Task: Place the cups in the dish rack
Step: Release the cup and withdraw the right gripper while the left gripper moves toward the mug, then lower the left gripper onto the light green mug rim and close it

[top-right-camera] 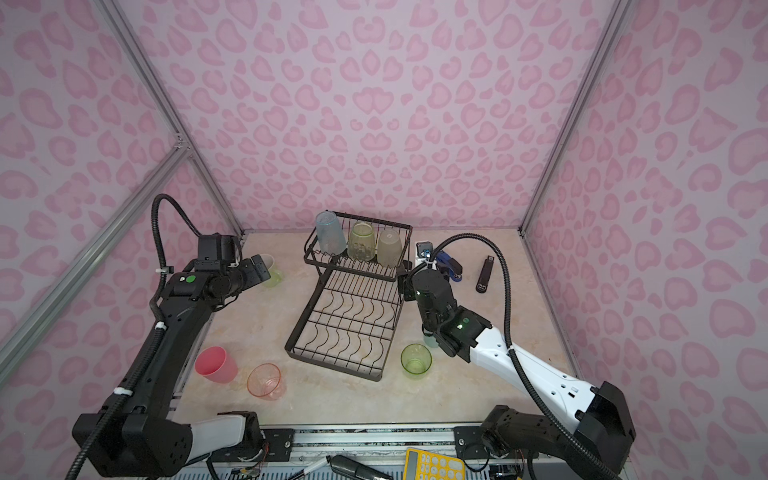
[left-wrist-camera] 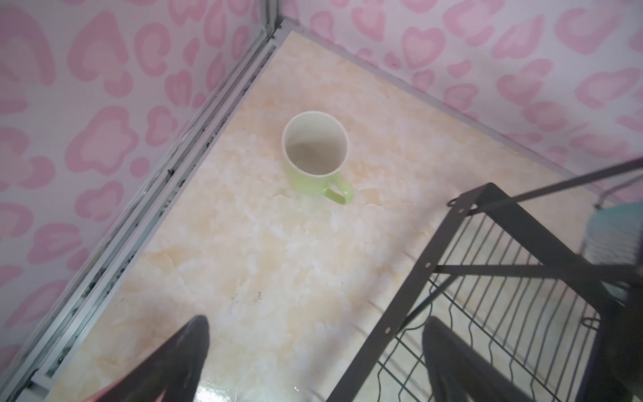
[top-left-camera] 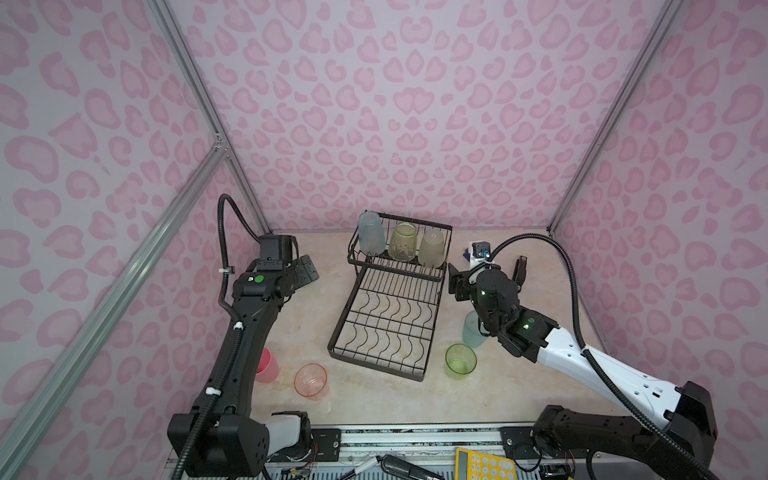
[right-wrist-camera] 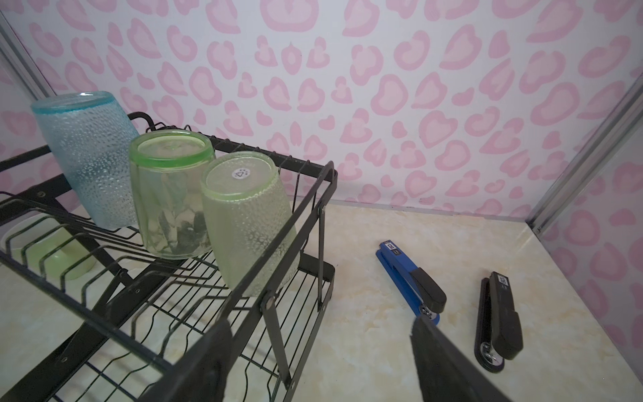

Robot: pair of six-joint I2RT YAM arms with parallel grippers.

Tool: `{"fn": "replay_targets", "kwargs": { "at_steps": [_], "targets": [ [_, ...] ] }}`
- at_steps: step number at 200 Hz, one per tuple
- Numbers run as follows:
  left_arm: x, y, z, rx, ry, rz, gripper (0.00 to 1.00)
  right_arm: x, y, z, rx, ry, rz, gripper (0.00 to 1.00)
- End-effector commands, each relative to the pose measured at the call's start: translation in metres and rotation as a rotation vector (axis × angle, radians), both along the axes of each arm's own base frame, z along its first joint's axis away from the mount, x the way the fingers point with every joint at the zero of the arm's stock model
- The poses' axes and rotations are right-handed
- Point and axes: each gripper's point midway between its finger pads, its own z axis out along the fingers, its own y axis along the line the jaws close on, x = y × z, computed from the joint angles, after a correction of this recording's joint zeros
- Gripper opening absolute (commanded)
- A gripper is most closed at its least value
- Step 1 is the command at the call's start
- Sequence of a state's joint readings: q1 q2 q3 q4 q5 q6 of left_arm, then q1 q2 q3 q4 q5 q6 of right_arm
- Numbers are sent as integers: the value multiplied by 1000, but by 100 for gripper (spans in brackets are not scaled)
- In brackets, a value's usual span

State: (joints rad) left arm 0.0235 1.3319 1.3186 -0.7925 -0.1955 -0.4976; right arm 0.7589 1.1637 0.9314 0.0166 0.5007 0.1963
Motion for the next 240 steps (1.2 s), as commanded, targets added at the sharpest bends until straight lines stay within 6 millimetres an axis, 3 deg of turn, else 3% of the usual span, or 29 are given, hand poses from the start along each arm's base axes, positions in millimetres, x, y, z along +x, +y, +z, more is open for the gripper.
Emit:
{"fn": "replay_targets", "kwargs": {
  "at_steps": [1,31,79,189,214,240],
  "targets": [
    [2,10,-22,-134,72,121,95,-3,-2,1,53,-14,-4,79],
    [25,23,-47,-281,119,216,90,-8,-7,-6,50,-1,-8,78],
    [53,34,-81,-357,199,344,84,-10,-7,-13,57,24,-9,78],
    [107,44,-121,-470,229,436,73,-9,-11,-16,47,34,-46,77],
    [115,47,-137,-476,250,454,68,-9,-13,-15,42,30,-52,77],
    [125,46,-149,-492,262,448,54,-8,-12,-12,37,26,-52,77]
  ]
}}
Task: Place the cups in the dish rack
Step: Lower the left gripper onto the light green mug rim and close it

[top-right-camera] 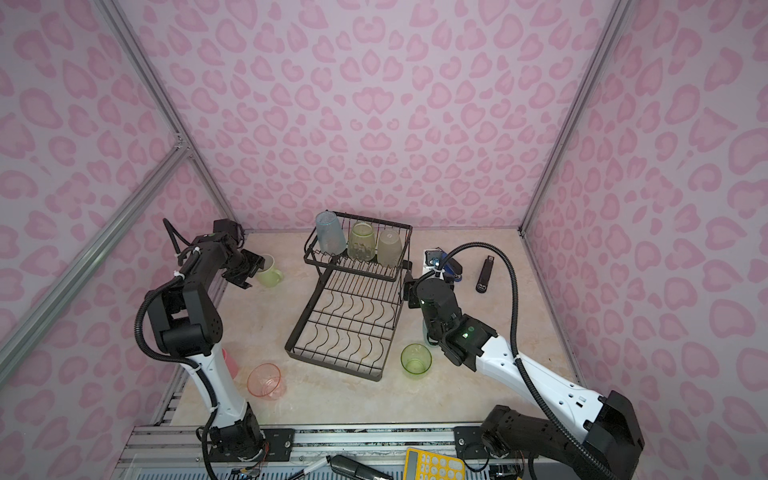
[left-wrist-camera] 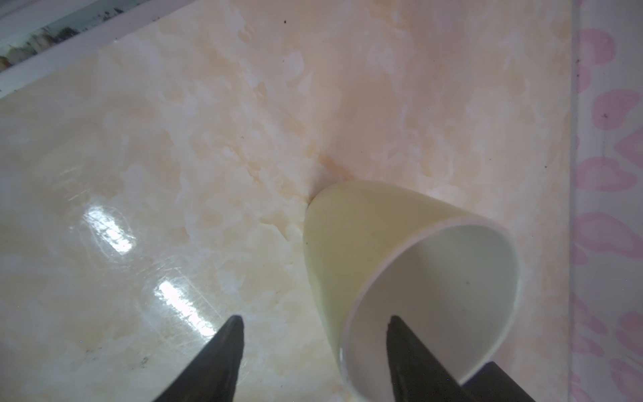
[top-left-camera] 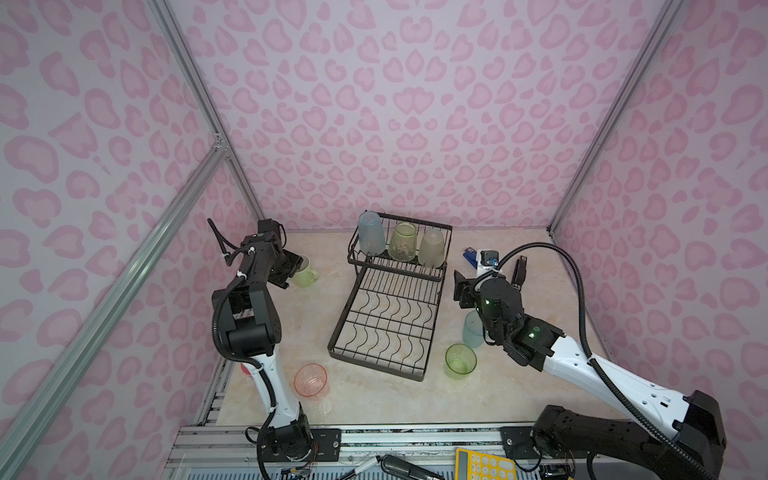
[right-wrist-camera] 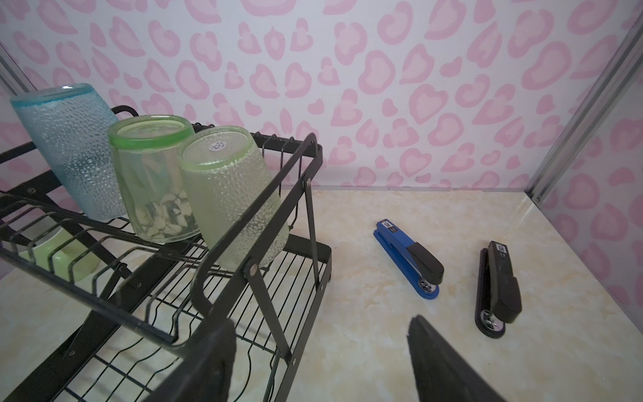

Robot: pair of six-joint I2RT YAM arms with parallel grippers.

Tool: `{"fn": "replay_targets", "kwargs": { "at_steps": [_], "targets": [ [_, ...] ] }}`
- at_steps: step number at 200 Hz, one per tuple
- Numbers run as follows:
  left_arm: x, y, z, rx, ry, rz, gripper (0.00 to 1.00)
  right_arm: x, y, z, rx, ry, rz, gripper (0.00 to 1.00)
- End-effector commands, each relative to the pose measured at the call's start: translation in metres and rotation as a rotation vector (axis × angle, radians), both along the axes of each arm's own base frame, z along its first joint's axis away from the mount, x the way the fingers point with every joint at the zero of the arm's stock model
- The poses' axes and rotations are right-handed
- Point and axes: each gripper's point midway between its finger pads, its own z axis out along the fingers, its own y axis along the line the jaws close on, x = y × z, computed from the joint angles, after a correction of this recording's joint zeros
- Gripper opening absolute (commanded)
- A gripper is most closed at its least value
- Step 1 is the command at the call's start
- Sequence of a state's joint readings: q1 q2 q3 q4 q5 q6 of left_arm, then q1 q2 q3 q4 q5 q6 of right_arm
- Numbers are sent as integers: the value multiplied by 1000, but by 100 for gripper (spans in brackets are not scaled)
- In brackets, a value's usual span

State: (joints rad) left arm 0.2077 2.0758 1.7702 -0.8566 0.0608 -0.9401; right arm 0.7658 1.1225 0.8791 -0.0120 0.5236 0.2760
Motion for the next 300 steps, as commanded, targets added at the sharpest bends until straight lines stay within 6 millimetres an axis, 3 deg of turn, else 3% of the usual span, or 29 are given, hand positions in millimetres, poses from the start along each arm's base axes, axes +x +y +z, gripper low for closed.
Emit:
{"fn": "replay_targets", "kwargs": {
  "at_steps": [1,22,36,65,82,130,196,242,300],
  "targets": [
    [11,0,-6,-17,-10,3,54,2,-2,3,-8,-7,-17,77],
    [12,3,-8,-3,-5,8,41,2,-1,4,-12,-4,-18,77],
    [13,5,-7,11,-9,4,37,3,-1,4,-13,-4,-18,77],
    [13,6,3,19,-28,-5,12,2,-1,6,4,-5,-21,77],
    [11,3,12,12,-48,-11,3,1,1,6,12,-1,-16,76],
    [-3,-4,49,14,-127,-23,3,-7,4,5,22,10,-16,76],
    [-43,-17,103,14,-261,-37,3,-20,6,-4,69,77,0,77],
    [-66,-36,154,-34,-439,-54,3,-30,7,-7,119,137,22,77],
    [-80,-77,235,-144,-762,-217,3,-43,8,20,296,95,74,76]
  ]
}}
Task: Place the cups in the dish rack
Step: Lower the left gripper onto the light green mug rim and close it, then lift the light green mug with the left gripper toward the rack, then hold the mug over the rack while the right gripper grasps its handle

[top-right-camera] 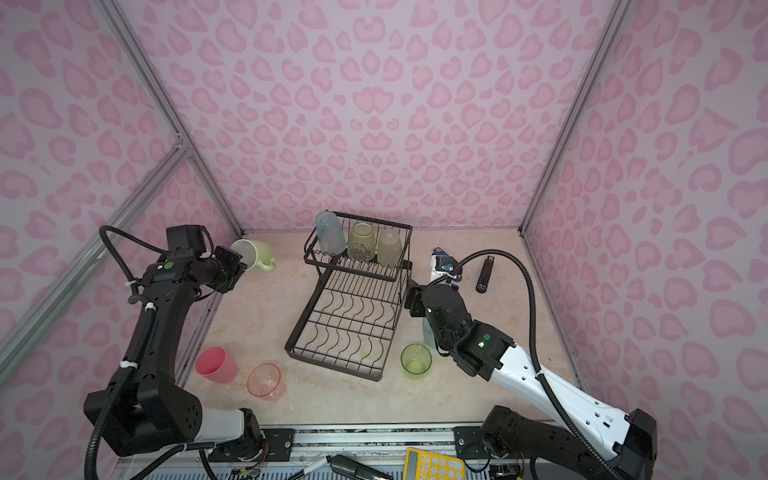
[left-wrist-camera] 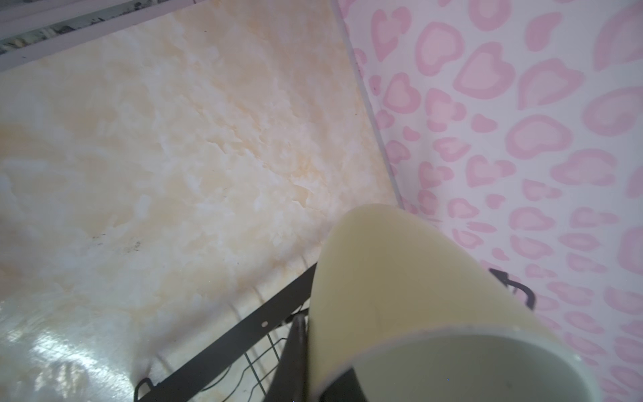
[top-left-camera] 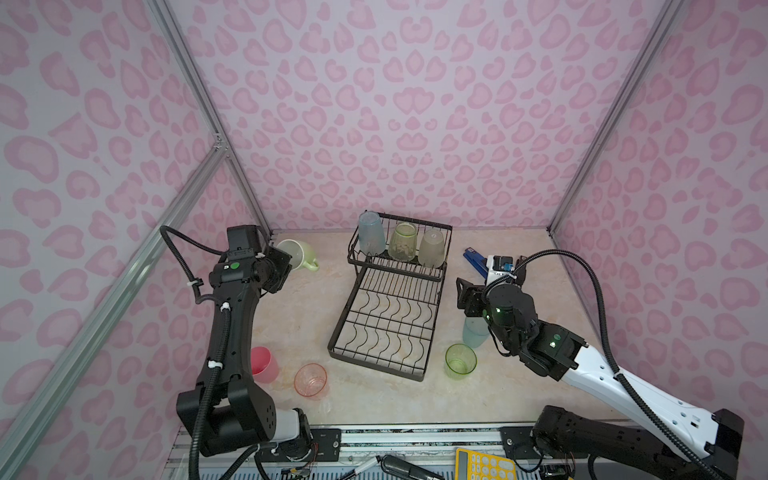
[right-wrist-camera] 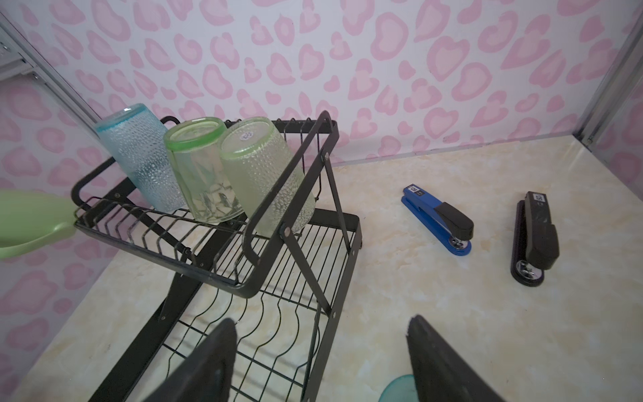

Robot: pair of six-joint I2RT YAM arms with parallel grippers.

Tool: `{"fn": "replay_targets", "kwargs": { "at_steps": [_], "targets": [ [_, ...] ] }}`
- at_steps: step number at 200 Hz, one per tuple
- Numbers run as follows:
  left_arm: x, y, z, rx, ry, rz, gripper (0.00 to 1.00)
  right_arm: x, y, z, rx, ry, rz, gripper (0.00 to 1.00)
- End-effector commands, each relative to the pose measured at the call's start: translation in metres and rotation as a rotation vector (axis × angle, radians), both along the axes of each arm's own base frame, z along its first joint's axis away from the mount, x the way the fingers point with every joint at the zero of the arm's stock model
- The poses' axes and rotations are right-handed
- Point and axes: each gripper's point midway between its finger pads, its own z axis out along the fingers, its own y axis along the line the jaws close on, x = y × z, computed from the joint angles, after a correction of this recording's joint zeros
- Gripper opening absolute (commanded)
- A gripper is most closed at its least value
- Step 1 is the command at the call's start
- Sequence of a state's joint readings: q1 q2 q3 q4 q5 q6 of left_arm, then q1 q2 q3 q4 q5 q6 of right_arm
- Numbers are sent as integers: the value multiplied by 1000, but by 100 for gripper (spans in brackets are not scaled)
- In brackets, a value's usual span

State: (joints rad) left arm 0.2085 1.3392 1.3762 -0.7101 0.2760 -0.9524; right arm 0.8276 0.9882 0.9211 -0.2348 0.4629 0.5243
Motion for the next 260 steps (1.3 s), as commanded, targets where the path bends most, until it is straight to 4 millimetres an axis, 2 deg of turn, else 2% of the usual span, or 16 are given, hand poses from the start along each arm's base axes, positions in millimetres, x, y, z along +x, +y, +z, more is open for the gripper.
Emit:
{"fn": "replay_targets", "kwargs": {
  "at_steps": [1,8,10,14,46,79,106,135,161,200,232,260],
  "targets": [
    [12,-22,57,-44,-257,-115,3,-3,6,4,83,5,23,76],
    [11,-27,68,-54,-297,-139,3,-4,8,7,107,5,32,76],
    [10,-29,61,-63,-288,-149,3,-5,9,7,112,6,36,76],
    [9,-32,63,-71,-303,-166,3,-5,11,8,125,9,44,75],
    [4,-53,95,-148,-454,-260,3,-7,29,26,220,23,113,75],
    [-3,-66,123,-222,-582,-311,3,-6,53,56,353,24,190,74],
    [-4,-76,138,-291,-660,-352,3,0,78,77,478,33,249,73],
    [-1,-94,149,-355,-715,-417,4,10,114,96,611,47,336,72],
    [4,-113,153,-424,-740,-471,4,18,147,113,678,51,415,71],
    [12,-141,155,-491,-745,-537,3,33,183,129,748,52,486,71],
    [17,-155,151,-513,-745,-569,3,42,211,128,791,90,549,70],
    [18,-161,147,-523,-748,-582,3,47,225,126,836,104,579,67]
  ]
}}
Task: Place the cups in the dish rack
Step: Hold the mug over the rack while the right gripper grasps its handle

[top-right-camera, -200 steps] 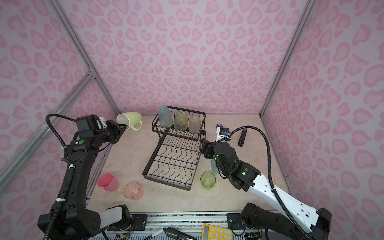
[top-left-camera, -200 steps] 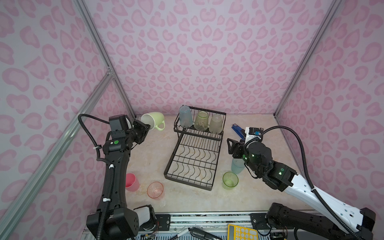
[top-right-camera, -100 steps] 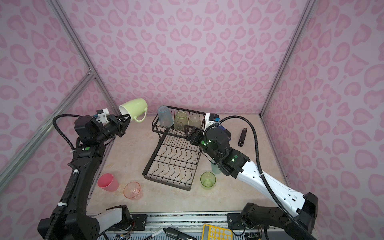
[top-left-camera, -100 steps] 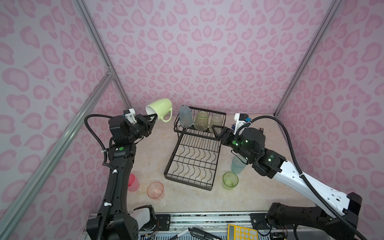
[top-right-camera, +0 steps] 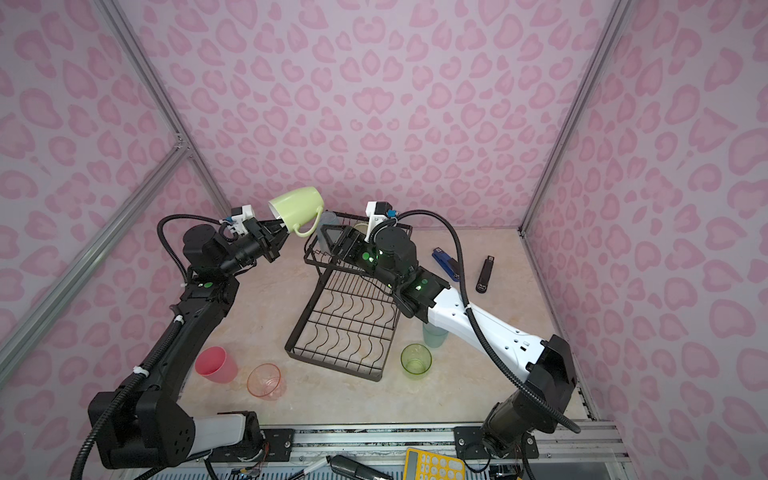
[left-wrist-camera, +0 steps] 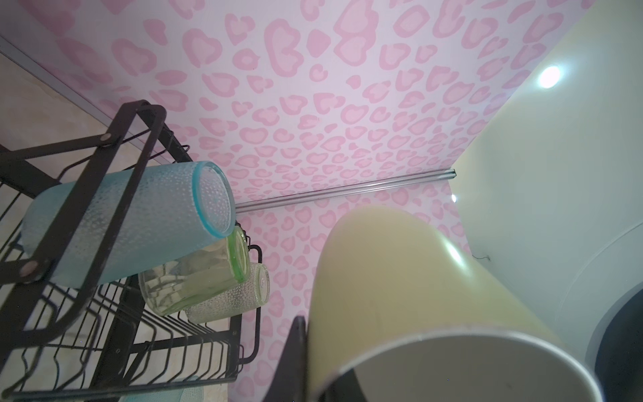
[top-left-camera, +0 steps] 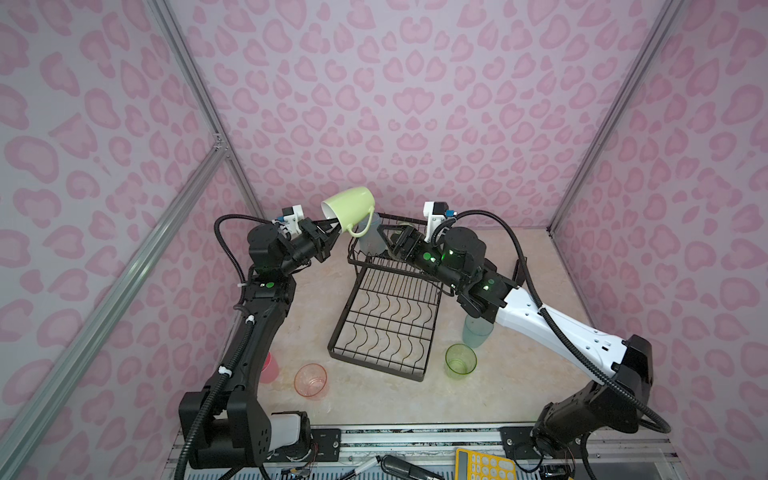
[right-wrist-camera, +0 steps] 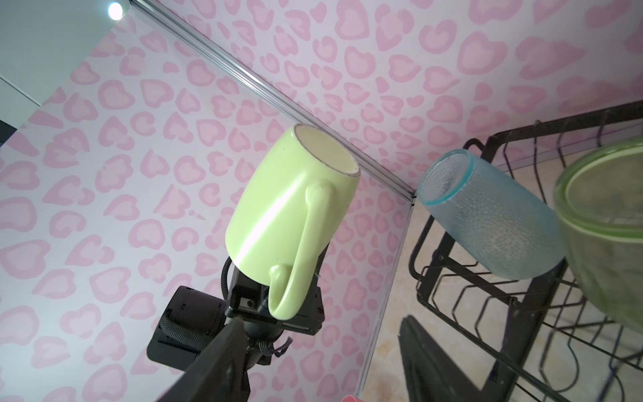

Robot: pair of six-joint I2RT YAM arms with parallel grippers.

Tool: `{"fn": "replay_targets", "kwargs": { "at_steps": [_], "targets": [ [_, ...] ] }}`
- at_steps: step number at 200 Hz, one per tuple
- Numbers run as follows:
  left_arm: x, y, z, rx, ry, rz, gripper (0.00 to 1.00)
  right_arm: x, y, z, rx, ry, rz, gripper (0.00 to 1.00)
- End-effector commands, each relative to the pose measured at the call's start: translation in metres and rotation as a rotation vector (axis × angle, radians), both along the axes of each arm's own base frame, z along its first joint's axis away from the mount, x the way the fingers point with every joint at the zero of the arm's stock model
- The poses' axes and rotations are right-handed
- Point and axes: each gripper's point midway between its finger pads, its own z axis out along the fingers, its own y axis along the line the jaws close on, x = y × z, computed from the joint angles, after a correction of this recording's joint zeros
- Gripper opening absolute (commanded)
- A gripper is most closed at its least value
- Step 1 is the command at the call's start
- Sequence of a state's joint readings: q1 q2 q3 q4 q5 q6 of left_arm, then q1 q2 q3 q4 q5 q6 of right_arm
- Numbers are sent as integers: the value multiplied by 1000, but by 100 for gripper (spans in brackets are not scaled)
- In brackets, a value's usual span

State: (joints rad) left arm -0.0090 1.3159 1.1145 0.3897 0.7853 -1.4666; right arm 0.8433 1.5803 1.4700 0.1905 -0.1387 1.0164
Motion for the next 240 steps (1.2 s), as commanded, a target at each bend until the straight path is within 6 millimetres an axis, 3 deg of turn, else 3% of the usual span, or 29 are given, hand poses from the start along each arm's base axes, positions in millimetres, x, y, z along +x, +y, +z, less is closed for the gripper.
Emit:
{"fn": "replay_targets", "kwargs": {
  "at_steps": [1,29,34,56,114,240],
  "targets": [
    [-4,-4,22,-13,-126,-15,3,-3,13,11,84,-6,62,67],
    [-2,-9,14,-27,-119,-34,3,2,18,3,93,13,66,65],
    [-2,-9,14,-27,-123,-37,3,2,19,18,115,-7,69,65],
    [-4,-13,12,-22,-131,-45,3,5,22,18,120,1,70,63],
    [-11,-24,11,-14,-151,-72,3,13,36,5,141,49,90,50],
    [-22,-32,6,5,-164,-102,4,17,34,3,186,57,70,5]
  ]
}}
